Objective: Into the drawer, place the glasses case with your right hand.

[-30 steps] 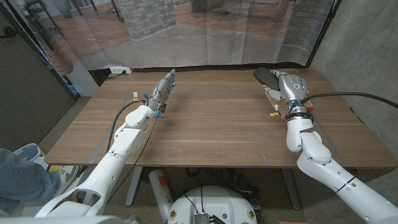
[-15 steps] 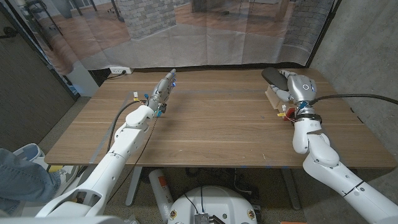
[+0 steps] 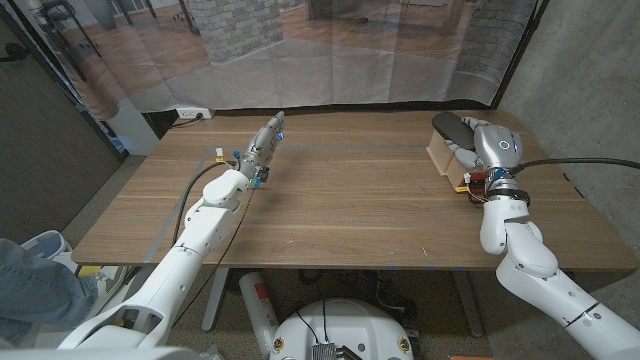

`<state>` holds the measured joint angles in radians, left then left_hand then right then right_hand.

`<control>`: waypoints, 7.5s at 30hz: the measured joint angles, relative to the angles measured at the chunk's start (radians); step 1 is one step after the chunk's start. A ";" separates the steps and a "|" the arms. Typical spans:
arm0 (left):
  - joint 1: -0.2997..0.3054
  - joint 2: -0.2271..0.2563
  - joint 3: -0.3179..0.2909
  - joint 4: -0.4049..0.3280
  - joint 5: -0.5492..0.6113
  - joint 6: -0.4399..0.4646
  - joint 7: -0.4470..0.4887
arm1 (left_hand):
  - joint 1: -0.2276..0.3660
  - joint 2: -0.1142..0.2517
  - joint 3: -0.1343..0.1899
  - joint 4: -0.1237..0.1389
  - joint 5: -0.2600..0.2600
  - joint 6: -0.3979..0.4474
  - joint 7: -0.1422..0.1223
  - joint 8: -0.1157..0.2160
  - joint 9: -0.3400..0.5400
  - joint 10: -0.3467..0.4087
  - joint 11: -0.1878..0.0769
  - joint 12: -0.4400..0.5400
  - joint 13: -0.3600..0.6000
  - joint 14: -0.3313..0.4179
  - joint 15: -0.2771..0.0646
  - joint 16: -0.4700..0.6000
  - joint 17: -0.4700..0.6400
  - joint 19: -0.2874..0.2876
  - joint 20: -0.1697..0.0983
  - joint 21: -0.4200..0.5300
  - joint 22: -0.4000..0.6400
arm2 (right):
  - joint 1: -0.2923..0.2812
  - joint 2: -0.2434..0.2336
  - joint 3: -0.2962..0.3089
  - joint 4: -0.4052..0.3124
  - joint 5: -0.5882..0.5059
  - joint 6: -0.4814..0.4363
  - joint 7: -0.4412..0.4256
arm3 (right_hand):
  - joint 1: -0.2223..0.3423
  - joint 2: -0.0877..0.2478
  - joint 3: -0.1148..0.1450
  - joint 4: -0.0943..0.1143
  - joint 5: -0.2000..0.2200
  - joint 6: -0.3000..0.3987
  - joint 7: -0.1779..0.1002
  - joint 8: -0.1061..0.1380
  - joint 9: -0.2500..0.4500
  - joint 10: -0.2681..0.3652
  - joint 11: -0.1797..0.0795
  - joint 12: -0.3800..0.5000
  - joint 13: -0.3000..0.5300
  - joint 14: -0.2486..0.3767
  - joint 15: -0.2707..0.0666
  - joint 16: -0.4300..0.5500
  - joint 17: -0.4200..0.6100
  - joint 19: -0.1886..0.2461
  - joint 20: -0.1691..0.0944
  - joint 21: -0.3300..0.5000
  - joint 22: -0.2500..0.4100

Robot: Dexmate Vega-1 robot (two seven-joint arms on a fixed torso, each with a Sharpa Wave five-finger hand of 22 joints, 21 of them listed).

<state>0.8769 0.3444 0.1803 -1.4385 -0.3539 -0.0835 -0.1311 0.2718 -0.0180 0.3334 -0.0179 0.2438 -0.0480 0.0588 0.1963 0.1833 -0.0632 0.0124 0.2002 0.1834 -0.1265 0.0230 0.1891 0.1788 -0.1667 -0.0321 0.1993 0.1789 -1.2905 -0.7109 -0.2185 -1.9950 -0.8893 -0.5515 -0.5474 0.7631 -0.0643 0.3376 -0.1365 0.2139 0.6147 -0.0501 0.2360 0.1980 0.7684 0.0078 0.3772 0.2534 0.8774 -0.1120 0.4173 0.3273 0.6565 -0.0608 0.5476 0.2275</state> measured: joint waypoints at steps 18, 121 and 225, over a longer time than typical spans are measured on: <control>-0.036 -0.015 0.010 0.063 -0.001 -0.018 -0.024 | 0.005 0.005 -0.003 -0.003 0.000 0.000 0.000 0.000 0.000 -0.004 -0.004 0.000 0.000 0.000 0.000 0.000 0.000 0.000 0.000 0.000 0.000 | -0.049 -0.019 0.039 -0.035 -0.016 -0.051 0.060 | 0.000 0.000 -0.001 -0.001 0.001 0.005 0.005 0.000 0.000 0.000 0.000 -0.003 0.000 0.001 0.002 -0.007 0.000 0.000 0.000 0.004 0.000; 0.000 -0.009 -0.004 0.028 -0.002 -0.015 0.000 | 0.013 0.013 -0.008 -0.008 -0.007 0.000 0.000 0.000 0.000 -0.009 -0.009 0.000 0.000 0.000 0.000 0.000 0.000 0.000 0.000 0.000 0.000 | -0.239 -0.199 0.254 -0.149 -0.184 -0.067 0.566 | 0.001 -0.001 -0.004 0.001 -0.002 0.039 -0.004 -0.008 0.000 0.020 0.001 -0.006 0.005 0.031 -0.006 -0.012 0.009 0.011 -0.003 0.041 0.000; 0.005 -0.016 -0.023 0.091 -0.021 -0.034 -0.009 | 0.013 0.021 -0.018 -0.010 -0.011 0.003 -0.004 0.000 0.000 -0.009 -0.009 0.000 0.000 -0.005 0.005 0.000 0.000 0.000 0.000 0.000 0.000 | -0.018 -0.353 0.142 -0.093 -0.292 0.078 0.906 | -0.104 0.016 -0.172 0.092 0.049 -0.235 -0.044 -0.055 0.009 -0.233 -0.054 -0.165 -0.026 -0.333 0.110 -0.232 -0.072 -0.139 0.083 0.025 -0.027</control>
<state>0.8821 0.3287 0.1576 -1.3477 -0.3752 -0.1175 -0.1396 0.2848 0.0032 0.3156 -0.0277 0.2329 -0.0445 0.0552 0.1963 0.1833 -0.0722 0.0036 0.2002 0.1834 -0.1317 0.0284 0.1891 0.1788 -0.1668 -0.0321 0.1993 0.1789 -1.3088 -1.0643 -0.0763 -2.0882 -1.1815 -0.4739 0.3588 0.6596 -0.0486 0.1654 -0.0442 0.2626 0.3801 -0.0946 0.1809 0.2070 0.5355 -0.0462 0.2127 0.2275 0.5444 -0.0019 0.1849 0.2553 0.5170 0.0217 0.5727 0.2008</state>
